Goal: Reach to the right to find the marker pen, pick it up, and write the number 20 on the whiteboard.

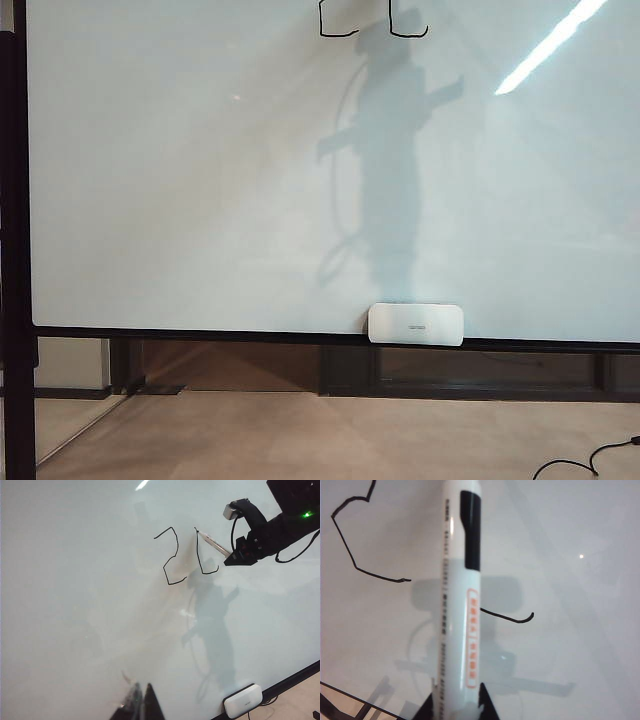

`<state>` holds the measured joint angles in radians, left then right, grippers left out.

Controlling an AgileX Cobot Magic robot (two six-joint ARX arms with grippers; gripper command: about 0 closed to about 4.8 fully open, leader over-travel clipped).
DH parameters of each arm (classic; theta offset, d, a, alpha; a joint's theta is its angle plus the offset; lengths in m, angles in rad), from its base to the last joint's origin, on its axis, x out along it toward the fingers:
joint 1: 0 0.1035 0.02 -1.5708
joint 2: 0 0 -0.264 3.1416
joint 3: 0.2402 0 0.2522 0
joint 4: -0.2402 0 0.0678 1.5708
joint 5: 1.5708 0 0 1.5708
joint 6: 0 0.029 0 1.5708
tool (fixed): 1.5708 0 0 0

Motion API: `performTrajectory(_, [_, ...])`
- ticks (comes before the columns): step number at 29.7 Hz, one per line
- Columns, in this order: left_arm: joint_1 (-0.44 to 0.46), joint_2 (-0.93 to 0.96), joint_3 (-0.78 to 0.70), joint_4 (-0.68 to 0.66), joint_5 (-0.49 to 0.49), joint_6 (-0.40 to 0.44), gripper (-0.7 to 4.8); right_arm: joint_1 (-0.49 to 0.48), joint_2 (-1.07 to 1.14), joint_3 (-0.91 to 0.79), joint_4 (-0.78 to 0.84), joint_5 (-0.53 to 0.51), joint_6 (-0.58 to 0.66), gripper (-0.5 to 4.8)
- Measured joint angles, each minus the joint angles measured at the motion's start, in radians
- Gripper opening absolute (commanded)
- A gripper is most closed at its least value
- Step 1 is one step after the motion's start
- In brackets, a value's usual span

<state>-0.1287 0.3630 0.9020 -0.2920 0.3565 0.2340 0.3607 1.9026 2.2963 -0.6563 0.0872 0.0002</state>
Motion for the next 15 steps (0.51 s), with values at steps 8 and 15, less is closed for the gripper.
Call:
performTrajectory(8, [0.0,0.0,0.0,0.0,-0.002,0.001,0.13,0.0,-0.001,0.005,0.06,0.003,0.0,-0.02])
performTrajectory(15, [0.0,0.0,0.0,0.0,-0.002,0.001,0.13,-0.013,0.013,0.005,0.063,0.003,0.003,-0.02])
